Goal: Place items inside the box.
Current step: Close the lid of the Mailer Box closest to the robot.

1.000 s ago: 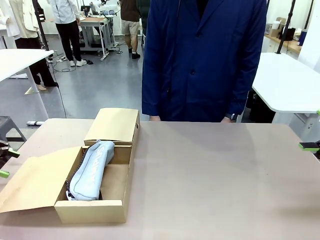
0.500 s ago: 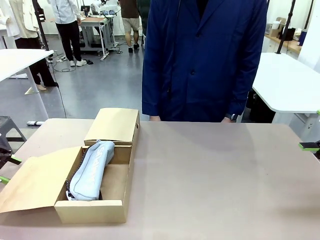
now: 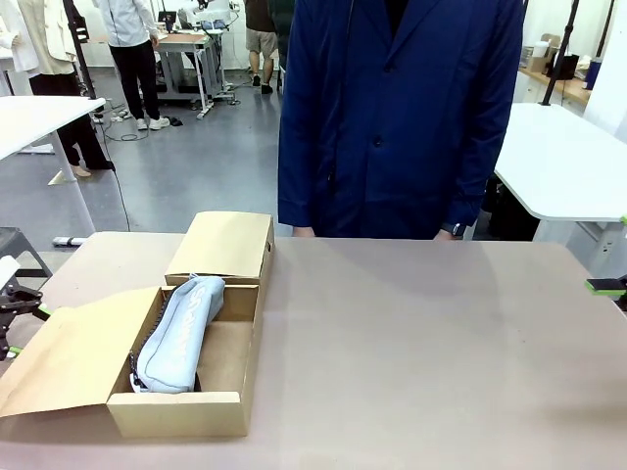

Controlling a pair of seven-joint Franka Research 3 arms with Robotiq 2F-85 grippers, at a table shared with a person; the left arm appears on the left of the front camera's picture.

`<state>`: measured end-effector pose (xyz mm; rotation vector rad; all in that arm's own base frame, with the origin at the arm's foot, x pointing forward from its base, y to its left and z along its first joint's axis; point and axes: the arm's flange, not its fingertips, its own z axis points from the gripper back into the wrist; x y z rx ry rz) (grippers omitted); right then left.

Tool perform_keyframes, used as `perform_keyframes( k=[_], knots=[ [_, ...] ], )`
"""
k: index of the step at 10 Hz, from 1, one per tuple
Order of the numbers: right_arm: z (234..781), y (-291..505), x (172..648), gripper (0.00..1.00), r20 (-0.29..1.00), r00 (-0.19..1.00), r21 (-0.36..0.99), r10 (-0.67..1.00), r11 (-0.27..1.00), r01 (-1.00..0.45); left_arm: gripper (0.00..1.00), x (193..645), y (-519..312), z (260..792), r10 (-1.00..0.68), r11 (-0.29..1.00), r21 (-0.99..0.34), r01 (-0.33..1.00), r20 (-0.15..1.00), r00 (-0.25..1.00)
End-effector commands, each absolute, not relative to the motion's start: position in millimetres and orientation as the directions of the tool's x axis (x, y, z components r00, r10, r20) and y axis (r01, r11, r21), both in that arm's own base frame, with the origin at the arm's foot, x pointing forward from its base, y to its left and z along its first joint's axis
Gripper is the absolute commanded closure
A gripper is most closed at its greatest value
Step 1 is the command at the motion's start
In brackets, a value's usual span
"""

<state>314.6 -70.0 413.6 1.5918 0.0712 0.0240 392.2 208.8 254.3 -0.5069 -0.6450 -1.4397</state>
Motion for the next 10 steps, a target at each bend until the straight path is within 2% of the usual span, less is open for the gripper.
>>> perform_keyframes(
  k=[1, 6, 10],
  knots=[
    [418, -70, 315, 0.0, -0.024, 0.998, 0.999, 0.064, -0.026, 0.026, 0.0, 395, 196, 242, -0.702, 0.041, 0.066, 0.997, 0.712, -0.018],
    [418, -70, 315, 0.0, -0.024, 0.998, 0.999, 0.064, -0.026, 0.026, 0.0, 392, 165, 243, -0.541, -0.056, 0.032, 0.998, 0.839, -0.057],
    [418, -70, 315, 0.0, -0.024, 0.998, 0.999, 0.064, -0.026, 0.026, 0.0, 371, 151, 266, -0.349, -0.023, 0.113, 0.993, 0.93, -0.113]
  ],
)
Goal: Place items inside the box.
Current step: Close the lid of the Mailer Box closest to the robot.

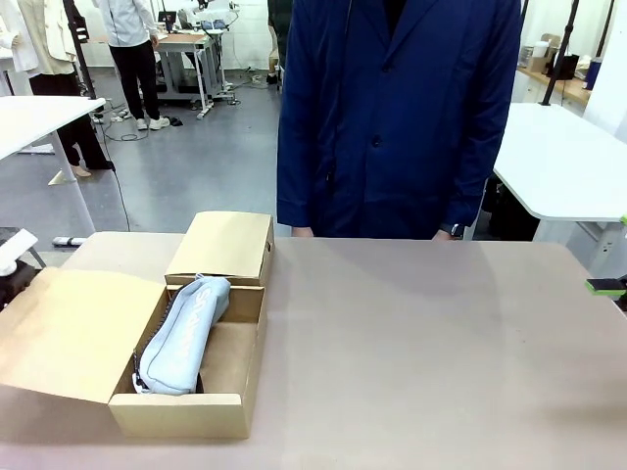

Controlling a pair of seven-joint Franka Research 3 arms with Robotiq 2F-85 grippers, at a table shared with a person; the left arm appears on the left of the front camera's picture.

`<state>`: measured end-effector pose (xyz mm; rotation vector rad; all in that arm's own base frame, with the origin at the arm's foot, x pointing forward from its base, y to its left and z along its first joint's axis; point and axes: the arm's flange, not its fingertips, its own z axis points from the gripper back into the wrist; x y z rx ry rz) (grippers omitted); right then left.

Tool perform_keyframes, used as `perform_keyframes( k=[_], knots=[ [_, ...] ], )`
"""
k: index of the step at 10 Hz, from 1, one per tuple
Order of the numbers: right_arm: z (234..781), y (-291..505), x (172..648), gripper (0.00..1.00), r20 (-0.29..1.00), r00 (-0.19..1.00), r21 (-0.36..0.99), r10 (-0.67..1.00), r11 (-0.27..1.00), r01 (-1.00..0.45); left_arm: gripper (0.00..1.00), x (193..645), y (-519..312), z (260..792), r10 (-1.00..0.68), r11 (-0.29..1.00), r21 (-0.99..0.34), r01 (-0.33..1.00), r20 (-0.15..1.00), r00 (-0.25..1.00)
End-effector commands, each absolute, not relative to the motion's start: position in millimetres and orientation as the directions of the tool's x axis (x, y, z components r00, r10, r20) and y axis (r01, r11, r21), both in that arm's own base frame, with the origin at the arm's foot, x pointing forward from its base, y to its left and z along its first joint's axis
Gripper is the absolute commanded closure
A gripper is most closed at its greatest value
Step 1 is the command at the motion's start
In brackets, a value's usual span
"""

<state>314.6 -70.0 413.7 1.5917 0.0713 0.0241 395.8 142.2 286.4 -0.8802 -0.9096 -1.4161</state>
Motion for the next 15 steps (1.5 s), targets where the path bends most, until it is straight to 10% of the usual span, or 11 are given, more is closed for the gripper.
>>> perform_keyframes(
  k=[1, 8, 15],
  knots=[
    [418, -70, 315, 0.0, -0.024, 0.998, 0.999, 0.064, -0.026, 0.026, 0.0, 360, 143, 278, -0.311, -0.012, 0.142, 0.99, 0.94, -0.138],
    [418, -70, 315, 0.0, -0.024, 0.998, 0.999, 0.064, -0.026, 0.026, 0.0, 336, -2, 333, -0.396, 0.078, 0.368, 0.927, 0.864, -0.31],
    [418, -70, 315, 0.0, -0.024, 0.998, 0.999, 0.064, -0.026, 0.026, 0.0, 320, -65, 288, -0.444, -0.075, 0.273, 0.959, 0.852, -0.277]
  ],
)
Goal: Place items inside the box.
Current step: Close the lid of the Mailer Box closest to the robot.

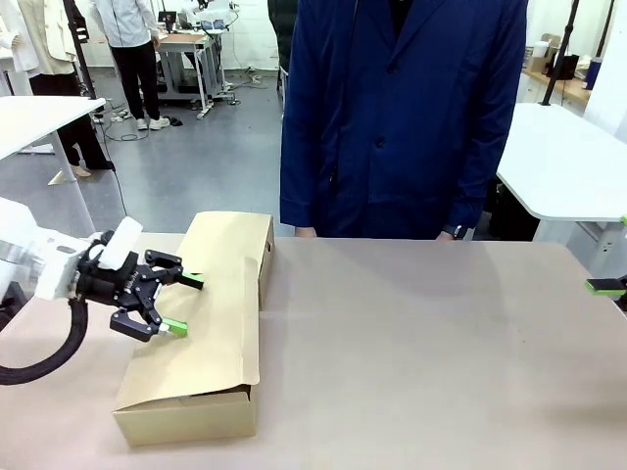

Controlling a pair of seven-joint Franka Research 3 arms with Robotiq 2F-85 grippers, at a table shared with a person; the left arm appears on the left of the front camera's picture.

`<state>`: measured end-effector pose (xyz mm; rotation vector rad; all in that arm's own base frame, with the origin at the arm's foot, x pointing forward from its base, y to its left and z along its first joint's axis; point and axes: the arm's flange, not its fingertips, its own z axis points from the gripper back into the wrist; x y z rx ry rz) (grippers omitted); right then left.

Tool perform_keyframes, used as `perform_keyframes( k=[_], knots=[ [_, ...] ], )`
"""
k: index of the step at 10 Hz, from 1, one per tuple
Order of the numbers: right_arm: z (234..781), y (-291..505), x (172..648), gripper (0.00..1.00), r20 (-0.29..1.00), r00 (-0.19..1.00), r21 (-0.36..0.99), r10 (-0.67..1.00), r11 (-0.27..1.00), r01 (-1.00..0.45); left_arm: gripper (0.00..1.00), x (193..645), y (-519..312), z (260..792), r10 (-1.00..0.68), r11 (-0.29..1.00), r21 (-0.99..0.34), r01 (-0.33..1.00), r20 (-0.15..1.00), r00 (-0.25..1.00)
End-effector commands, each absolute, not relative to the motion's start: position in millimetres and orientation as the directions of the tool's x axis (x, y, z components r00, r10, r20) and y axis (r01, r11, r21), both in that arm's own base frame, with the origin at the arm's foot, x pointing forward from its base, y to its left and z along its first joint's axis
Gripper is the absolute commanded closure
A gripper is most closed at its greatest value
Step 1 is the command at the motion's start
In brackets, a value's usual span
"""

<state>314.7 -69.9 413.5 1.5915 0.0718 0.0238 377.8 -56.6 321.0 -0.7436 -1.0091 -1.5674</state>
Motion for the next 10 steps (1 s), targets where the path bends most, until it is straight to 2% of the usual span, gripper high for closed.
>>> perform_keyframes(
  k=[1, 2, 4, 8, 9, 10],
  knots=[
    [418, -70, 315, 0.0, -0.024, 0.998, 0.999, 0.064, -0.026, 0.026, 0.0, 313, -69, 283, -0.455, -0.1, 0.284, 0.954, 0.839, -0.298],
    [418, -70, 315, 0.0, -0.024, 0.998, 0.999, 0.064, -0.026, 0.026, 0.0, 308, -72, 280, -0.473, -0.104, 0.336, 0.936, 0.811, -0.344],
    [418, -70, 315, 0.0, -0.024, 0.998, 0.999, 0.064, -0.026, 0.026, 0.0, 308, -77, 273, -0.538, -0.136, 0.331, 0.934, 0.767, -0.35],
    [418, -70, 315, 0.0, -0.024, 0.998, 0.999, 0.064, -0.026, 0.026, 0.0, 305, -63, 288, -0.494, -0.122, 0.291, 0.949, 0.812, -0.313],
    [418, -70, 315, 0.0, -0.024, 0.998, 0.999, 0.064, -0.026, 0.026, 0.0, 301, -46, 303, -0.468, -0.113, 0.237, 0.965, 0.844, -0.262],
    [418, -70, 315, 0.0, -0.024, 0.998, 0.999, 0.064, -0.026, 0.026, 0.0, 297, -25, 324, -0.463, -0.121, 0.092, 0.988, 0.875, -0.138]
  ],
)
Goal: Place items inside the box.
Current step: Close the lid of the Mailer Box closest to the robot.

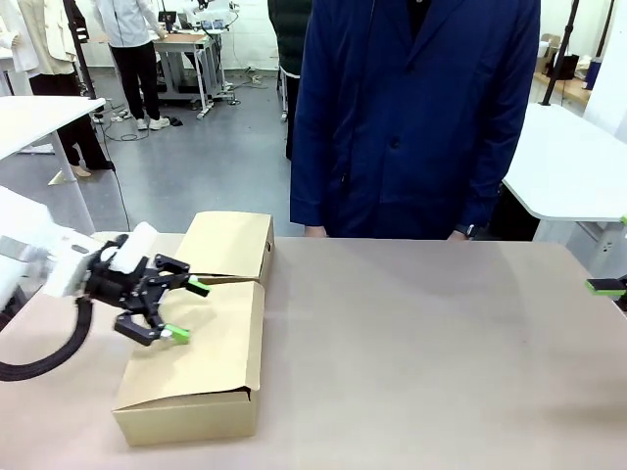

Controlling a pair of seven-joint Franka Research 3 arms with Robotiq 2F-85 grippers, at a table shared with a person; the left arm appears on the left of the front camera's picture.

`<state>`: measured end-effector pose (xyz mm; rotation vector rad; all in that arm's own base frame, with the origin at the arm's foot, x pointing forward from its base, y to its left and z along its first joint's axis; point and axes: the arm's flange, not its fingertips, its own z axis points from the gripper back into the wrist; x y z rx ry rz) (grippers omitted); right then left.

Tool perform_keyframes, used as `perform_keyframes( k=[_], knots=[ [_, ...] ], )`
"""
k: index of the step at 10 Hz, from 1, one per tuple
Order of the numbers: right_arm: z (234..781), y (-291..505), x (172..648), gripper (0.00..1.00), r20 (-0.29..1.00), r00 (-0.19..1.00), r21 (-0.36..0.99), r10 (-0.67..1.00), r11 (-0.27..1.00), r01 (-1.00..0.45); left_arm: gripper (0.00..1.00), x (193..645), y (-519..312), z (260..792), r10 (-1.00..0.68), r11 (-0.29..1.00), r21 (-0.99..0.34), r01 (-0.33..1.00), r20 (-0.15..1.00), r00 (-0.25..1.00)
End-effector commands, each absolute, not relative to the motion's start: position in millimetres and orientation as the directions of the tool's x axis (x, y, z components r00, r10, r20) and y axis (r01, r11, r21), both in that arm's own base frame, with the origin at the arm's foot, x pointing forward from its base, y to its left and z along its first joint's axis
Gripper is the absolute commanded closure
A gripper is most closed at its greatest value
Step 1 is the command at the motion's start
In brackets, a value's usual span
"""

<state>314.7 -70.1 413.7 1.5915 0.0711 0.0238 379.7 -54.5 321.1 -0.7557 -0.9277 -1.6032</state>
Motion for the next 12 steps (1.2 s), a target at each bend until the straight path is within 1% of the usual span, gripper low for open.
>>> perform_keyframes(
  k=[1, 2, 3, 4, 5, 6, 7, 8, 9, 10, 12],
  knots=[
    [418, -70, 315, 0.0, -0.024, 0.998, 0.999, 0.064, -0.026, 0.026, 0.0, 294, -9, 345, -0.452, 0.037, -0.067, 0.997, 0.889, 0.077],
    [418, -70, 315, 0.0, -0.024, 0.998, 0.999, 0.064, -0.026, 0.026, 0.0, 293, 6, 362, -0.378, 0.17, -0.197, 0.966, 0.892, 0.248],
    [418, -70, 315, 0.0, -0.024, 0.998, 0.999, 0.064, -0.026, 0.026, 0.0, 294, 24, 376, -0.311, 0.162, -0.332, 0.929, 0.876, 0.367],
    [418, -70, 315, 0.0, -0.024, 0.998, 0.999, 0.064, -0.026, 0.026, 0.0, 299, 42, 386, -0.213, 0.202, -0.448, 0.871, 0.848, 0.486],
    [418, -70, 315, 0.0, -0.024, 0.998, 0.999, 0.064, -0.026, 0.026, 0.0, 306, 55, 391, -0.129, 0.262, -0.529, 0.807, 0.81, 0.573],
    [418, -70, 315, 0.0, -0.024, 0.998, 0.999, 0.064, -0.026, 0.026, 0.0, 308, 67, 396, -0.076, 0.348, -0.59, 0.729, 0.757, 0.649],
    [418, -70, 315, 0.0, -0.024, 0.998, 0.999, 0.064, -0.026, 0.026, 0.0, 310, 81, 398, 0.028, 0.32, -0.659, 0.681, 0.725, 0.688],
    [418, -70, 315, 0.0, -0.024, 0.998, 0.999, 0.064, -0.026, 0.026, 0.0, 315, 95, 401, 0.09, 0.323, -0.727, 0.606, 0.661, 0.745],
    [418, -70, 315, 0.0, -0.024, 0.998, 0.999, 0.064, -0.026, 0.026, 0.0, 320, 97, 399, 0.078, 0.385, -0.75, 0.539, 0.608, 0.79],
    [418, -70, 315, 0.0, -0.024, 0.998, 0.999, 0.064, -0.026, 0.026, 0.0, 326, 104, 400, 0.113, 0.382, -0.775, 0.503, 0.58, 0.807],
    [418, -70, 315, 0.0, -0.024, 0.998, 0.999, 0.064, -0.026, 0.026, 0.0, 338, 123, 399, 0.134, 0.334, -0.824, 0.458, 0.522, 0.842]
  ],
)
